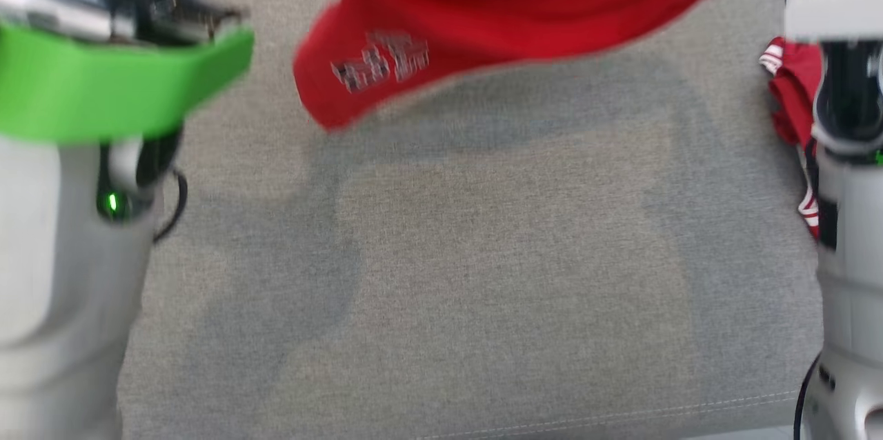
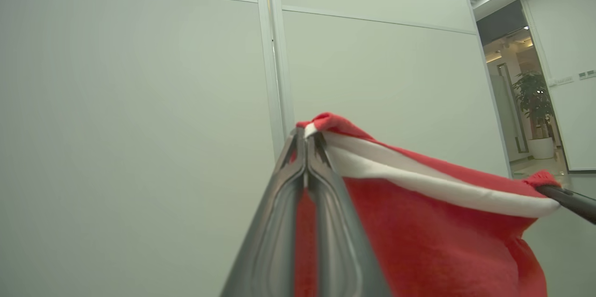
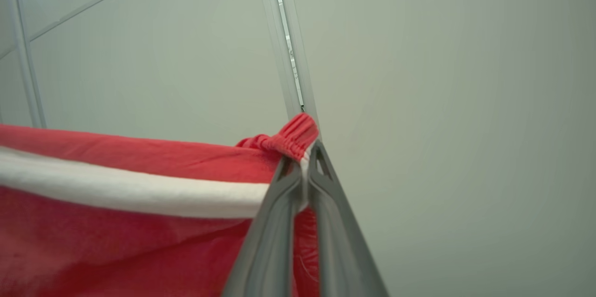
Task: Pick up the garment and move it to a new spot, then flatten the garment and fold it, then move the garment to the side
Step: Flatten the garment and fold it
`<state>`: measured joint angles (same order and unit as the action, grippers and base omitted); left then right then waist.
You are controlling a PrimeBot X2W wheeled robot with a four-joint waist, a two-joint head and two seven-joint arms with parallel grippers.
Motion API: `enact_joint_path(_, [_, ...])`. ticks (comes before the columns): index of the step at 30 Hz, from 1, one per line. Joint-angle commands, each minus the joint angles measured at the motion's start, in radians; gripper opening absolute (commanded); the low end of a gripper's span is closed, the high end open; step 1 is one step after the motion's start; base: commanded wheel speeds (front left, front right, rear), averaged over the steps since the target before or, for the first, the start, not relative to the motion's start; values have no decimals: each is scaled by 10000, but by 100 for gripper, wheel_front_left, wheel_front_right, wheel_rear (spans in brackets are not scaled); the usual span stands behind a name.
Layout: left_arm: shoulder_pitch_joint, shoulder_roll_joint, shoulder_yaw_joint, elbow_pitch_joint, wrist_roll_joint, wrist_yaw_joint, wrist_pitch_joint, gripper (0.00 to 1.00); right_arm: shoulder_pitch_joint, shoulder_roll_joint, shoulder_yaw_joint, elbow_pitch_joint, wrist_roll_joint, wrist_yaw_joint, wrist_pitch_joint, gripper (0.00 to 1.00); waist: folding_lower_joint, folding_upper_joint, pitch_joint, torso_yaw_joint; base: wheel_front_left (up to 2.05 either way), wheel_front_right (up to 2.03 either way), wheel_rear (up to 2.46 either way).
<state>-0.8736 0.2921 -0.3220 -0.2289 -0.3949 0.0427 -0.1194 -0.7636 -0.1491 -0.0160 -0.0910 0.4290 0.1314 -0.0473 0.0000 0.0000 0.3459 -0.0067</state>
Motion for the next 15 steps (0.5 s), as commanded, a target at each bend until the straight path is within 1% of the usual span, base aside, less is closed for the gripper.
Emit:
enact_joint_path(1, [-762, -162, 18, 732, -102, -214, -273, 0, -771, -121, 122, 553, -12, -13, -198, 0, 0, 0, 597, 101, 0, 0, 0])
enact_joint_path(2, [-1157, -249, -8, 1172, -107, -358, -456, 0, -1166, -94, 191, 919, 73, -12, -276, 0, 0, 0, 680, 115, 0, 0, 0])
enact_joint_path(4, [-1935, -438, -135, 2193, -32, -633, -756, 0, -1950, -190, 383, 1767, -116, -12, -420, 0, 0, 0, 850, 161, 0, 0, 0])
enact_joint_path(6, [-2592, -633, -194, 3347, -18, -871, -1002, 0, -2710, -4, 597, 2685, 90, -9, -618, 0, 0, 0, 956, 192, 0, 0, 0])
enact_joint_path(7, [-2935, -726, -202, 3886, -19, -967, -1113, 0, -3086, -71, 752, 3101, -77, -9, -781, 0, 0, 0, 1018, 198, 0, 0, 0])
enact_joint_path(9, [-3550, -909, -160, 5037, -13, -1113, -1281, 0, -3777, 132, 936, 4042, 118, -9, -1136, 0, 0, 0, 1119, 188, 0, 0, 0])
enact_joint_path(11, [-4008, -1095, -54, 6121, -89, -1225, -1381, 0, -4391, 167, 1147, 4973, -37, -9, -1535, 0, 0, 0, 1195, 155, 0, 0, 0])
enact_joint_path(15, [-4572, -1430, 194, 8054, -265, -1407, -1453, 0, -5271, 466, 1369, 6871, 166, -9, -2010, 0, 0, 0, 1251, 135, 0, 0, 0])
